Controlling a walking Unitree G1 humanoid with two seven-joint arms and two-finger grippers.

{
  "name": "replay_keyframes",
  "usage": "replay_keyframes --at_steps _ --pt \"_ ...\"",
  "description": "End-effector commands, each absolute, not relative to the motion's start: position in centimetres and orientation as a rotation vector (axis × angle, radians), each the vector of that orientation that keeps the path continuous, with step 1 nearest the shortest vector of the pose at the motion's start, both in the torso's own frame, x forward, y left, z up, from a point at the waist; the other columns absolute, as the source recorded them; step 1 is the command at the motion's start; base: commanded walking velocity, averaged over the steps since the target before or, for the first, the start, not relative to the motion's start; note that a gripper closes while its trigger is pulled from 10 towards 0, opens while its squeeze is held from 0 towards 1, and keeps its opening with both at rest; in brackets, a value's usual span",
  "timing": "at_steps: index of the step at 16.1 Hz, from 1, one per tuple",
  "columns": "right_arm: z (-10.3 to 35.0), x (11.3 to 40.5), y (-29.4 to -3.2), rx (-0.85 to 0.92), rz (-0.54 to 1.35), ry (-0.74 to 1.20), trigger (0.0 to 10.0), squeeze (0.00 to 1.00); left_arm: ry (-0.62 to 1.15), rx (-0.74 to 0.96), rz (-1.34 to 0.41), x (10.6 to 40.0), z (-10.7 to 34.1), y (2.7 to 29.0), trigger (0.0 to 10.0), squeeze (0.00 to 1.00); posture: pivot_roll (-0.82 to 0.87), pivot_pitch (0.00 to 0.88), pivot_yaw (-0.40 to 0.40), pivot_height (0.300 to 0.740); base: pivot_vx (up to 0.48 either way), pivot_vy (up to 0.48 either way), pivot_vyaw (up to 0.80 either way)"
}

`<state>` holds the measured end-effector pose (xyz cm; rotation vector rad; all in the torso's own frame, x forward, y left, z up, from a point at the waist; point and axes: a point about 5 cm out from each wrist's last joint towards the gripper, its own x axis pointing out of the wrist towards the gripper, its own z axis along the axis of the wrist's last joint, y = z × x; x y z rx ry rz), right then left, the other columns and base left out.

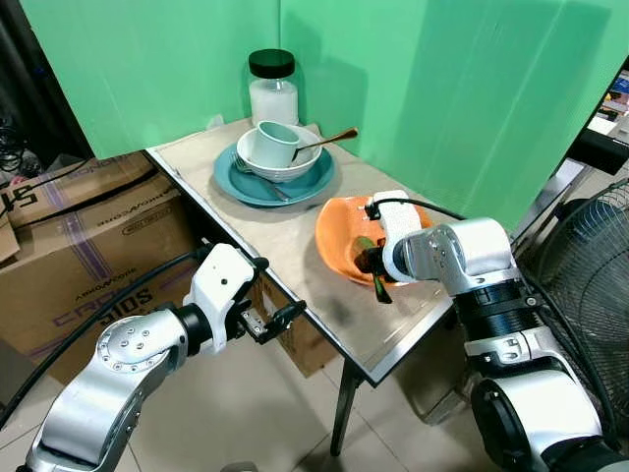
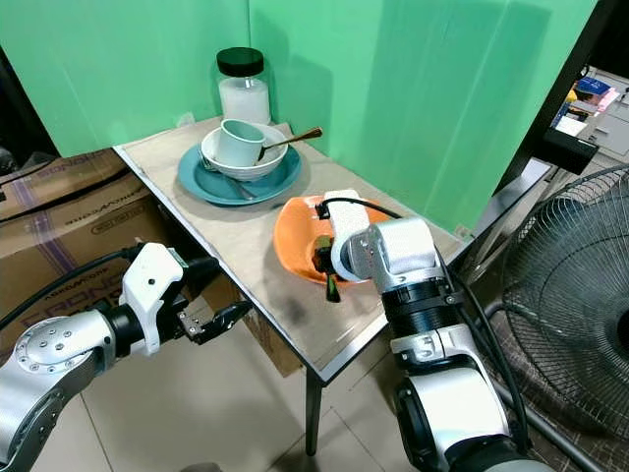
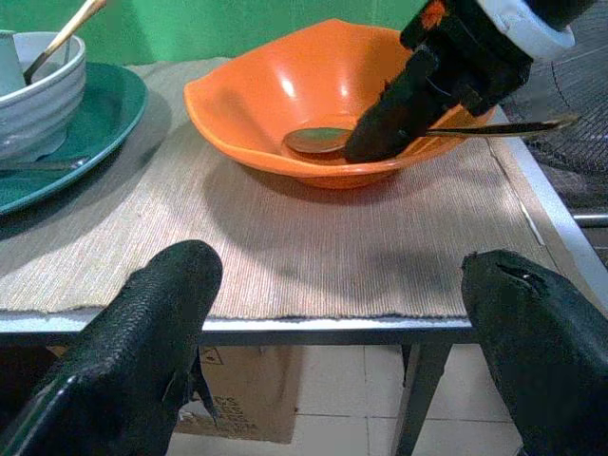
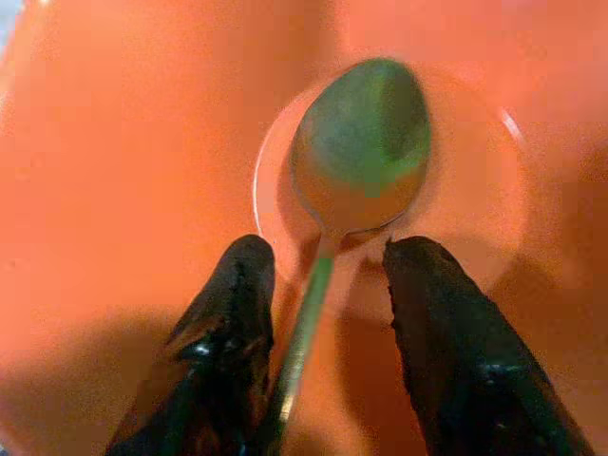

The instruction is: Setting the table

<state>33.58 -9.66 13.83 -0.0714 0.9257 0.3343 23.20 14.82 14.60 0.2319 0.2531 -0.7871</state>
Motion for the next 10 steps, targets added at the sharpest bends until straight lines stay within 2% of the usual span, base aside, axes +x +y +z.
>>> replay_keyframes --at_steps 1,10 --pt "14.05 33.71 -9.83 -0.083 0.331 0.920 0.0 0.00 0.242 0.240 -0.793 23.39 14.87 14.61 10.0 0.00 0.09 0.000 -0.031 0.740 0.000 0.000 0.00" --pt "13.74 33.94 -9.98 -0.077 0.346 0.929 0.0 0.00 0.320 0.188 -0.886 22.65 14.78 14.63 10.0 0.00 0.09 0.000 -0.029 0.740 0.000 0.000 0.00"
